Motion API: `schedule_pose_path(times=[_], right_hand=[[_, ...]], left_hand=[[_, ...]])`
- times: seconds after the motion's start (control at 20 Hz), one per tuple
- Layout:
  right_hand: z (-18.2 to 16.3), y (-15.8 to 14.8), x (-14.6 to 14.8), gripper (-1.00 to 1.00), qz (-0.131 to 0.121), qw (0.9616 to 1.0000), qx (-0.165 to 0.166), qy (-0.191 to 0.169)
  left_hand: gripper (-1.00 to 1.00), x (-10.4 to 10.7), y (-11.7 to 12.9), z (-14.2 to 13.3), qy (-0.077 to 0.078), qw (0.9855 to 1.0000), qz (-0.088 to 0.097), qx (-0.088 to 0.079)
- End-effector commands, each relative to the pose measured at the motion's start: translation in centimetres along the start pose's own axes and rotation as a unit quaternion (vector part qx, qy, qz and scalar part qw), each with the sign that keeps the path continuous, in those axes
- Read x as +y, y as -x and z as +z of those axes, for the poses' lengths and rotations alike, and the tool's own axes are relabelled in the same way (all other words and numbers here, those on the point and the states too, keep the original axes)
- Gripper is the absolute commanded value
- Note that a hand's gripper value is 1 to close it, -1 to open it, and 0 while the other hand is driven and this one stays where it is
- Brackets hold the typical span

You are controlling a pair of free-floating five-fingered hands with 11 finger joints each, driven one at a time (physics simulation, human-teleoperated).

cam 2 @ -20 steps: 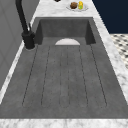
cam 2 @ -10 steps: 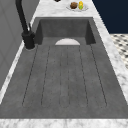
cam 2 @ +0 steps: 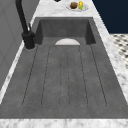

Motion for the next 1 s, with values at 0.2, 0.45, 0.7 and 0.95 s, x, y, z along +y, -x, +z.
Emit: schedule_pose_path(times=[0.2, 0.45, 0.7, 0.95], right_hand=[[0.6, -1.4, -0.2, -1.00, -0.005, 0.9998, -0.011, 0.014], [2.0, -1.9, -0.8, -1.00, 0.028, 0.9980, -0.017, 0.055], [3.5, -2.7, -1.3, -1.00, 0.028, 0.9951, -0.004, 0.095], [5.2, -5.4, -0.5, -1.00, 0.031, 0.9956, -0.012, 0.087]], left_hand=[[0.00, 0.0, 0.0, 0.0, 0.000, 1.0000, 0.000, 0.000], [0.00, 0.0, 0.0, 0.0, 0.000, 1.0000, 0.000, 0.000], [0.00, 0.0, 0.0, 0.0, 0.000, 1.0000, 0.000, 0.000], [0.00, 0.0, 0.0, 0.0, 0.000, 1.0000, 0.000, 0.000]])
